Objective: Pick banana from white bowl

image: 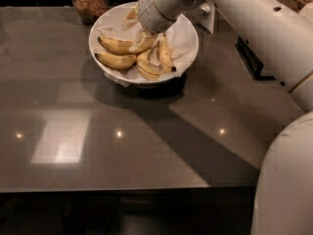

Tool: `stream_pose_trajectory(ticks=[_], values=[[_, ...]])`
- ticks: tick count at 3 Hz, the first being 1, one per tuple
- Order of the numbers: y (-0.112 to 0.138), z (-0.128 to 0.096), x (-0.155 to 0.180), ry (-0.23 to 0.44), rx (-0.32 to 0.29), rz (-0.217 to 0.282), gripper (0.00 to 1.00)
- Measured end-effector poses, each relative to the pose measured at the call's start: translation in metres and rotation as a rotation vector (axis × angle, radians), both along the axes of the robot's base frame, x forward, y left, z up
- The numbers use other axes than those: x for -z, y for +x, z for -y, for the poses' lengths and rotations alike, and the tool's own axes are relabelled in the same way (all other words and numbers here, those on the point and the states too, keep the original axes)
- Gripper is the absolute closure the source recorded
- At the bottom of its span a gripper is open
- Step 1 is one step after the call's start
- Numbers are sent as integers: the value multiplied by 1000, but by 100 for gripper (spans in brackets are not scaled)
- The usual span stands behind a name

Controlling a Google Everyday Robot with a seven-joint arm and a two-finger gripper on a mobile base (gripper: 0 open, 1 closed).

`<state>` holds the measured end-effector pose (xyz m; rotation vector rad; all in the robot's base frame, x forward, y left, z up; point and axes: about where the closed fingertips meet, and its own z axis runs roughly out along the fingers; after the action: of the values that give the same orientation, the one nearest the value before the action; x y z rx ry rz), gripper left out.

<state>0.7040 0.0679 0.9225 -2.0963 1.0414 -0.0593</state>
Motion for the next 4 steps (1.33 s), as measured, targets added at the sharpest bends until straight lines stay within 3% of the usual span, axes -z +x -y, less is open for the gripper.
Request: stream_pose_trajectory(ticks=[4], values=[[43, 2, 40, -132, 44, -21, 49]])
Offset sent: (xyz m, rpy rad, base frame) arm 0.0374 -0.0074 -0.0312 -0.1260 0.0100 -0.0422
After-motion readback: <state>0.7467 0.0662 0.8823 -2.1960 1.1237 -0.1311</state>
